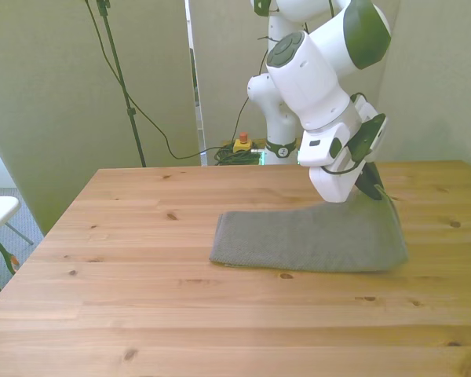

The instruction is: Unfold the towel

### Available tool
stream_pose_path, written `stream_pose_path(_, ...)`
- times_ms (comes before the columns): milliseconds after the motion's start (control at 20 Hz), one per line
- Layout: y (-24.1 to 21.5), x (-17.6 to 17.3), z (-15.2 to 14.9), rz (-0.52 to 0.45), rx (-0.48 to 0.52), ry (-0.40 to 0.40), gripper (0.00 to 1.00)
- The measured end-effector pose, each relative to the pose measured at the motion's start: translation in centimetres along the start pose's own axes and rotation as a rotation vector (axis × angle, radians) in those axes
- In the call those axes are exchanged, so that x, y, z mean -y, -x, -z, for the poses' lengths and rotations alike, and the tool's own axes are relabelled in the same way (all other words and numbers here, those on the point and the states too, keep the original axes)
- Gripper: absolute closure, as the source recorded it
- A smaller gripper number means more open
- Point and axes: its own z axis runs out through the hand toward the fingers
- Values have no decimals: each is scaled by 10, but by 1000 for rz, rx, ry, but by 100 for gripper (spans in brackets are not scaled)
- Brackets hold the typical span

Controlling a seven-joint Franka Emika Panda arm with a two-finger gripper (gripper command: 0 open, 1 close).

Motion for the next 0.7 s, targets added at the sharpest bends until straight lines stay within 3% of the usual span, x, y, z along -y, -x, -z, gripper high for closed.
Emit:
stream_pose_path(150, 3, 1, 16, -1, -47, 63, 0)
stream_pose_path(300, 5, 5, 29, -95, -125, 168, 0)
stream_pose_path(500, 7, -15, 24, -240, -212, 281, 0)
stream_pose_path(700, 50, -3, 12, -372, -284, 394, 0)
